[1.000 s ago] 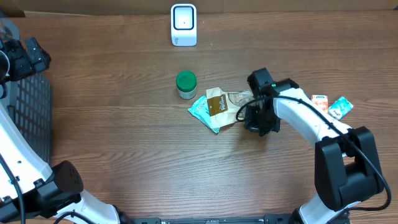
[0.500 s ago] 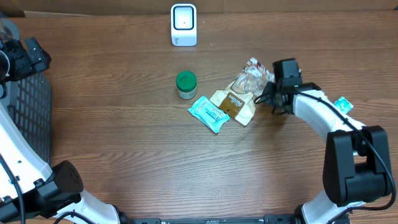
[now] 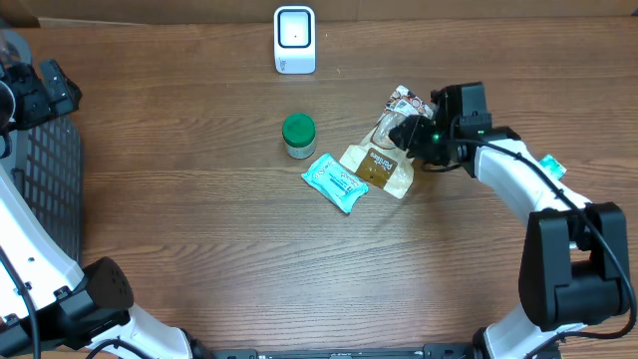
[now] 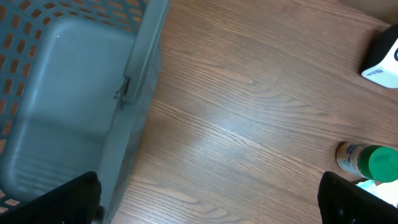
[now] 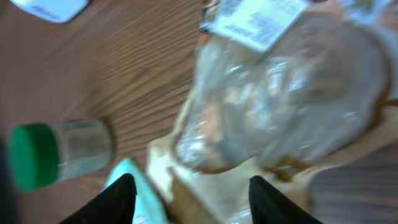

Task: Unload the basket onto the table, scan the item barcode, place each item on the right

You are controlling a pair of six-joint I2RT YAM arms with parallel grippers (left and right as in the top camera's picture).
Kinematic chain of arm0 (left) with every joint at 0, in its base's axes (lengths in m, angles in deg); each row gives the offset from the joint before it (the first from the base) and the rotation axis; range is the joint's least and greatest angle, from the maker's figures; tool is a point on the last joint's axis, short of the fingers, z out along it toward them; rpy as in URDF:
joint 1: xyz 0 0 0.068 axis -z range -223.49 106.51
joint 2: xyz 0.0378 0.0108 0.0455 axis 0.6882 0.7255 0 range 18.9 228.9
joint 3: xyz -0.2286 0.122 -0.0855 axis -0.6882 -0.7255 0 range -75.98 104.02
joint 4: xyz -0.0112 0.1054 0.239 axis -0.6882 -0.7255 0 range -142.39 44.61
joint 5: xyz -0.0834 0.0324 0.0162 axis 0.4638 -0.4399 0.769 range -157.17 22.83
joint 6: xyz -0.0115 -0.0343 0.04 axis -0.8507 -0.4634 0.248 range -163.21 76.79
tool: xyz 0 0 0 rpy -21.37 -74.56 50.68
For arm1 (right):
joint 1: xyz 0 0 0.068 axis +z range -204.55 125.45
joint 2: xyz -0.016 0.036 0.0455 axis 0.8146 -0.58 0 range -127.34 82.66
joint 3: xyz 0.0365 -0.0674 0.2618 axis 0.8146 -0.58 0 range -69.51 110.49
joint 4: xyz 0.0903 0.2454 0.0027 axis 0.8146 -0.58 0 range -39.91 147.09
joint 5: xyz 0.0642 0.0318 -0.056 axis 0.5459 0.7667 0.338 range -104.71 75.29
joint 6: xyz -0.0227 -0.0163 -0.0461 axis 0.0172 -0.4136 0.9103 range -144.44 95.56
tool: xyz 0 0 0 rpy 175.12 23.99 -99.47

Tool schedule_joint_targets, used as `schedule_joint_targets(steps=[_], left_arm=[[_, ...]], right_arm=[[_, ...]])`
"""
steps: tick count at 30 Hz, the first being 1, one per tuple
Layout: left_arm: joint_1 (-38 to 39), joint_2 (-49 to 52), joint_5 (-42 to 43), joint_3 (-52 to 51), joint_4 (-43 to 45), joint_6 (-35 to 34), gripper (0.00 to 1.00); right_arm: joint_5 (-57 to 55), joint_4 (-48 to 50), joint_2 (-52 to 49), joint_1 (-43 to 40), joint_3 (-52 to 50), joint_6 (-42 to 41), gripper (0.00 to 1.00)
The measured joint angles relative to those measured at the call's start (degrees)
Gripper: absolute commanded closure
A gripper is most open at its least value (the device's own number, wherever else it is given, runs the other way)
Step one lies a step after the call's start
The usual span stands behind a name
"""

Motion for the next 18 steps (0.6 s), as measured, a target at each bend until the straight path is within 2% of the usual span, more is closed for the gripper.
schedule_joint_targets(steps=[4,9,18], left_arm=[[0.00,0.00,0.00,0.00,-0.02,0.00,0.01],[0.00,0.00,-0.02,0.00,0.00,0.00,0.00],[0.00,0.00,0.00,0.00,-0.02,0.00,0.00]], right_arm=[[1.42,-3.52,0.00,0.33,0.98,-3.67,0.34],[1.27,-3.06,0.00,0.44,0.98,-5.92,0.35],[-0.15,8.13,-1.31,5.16,0.98,-10.88,0.42]])
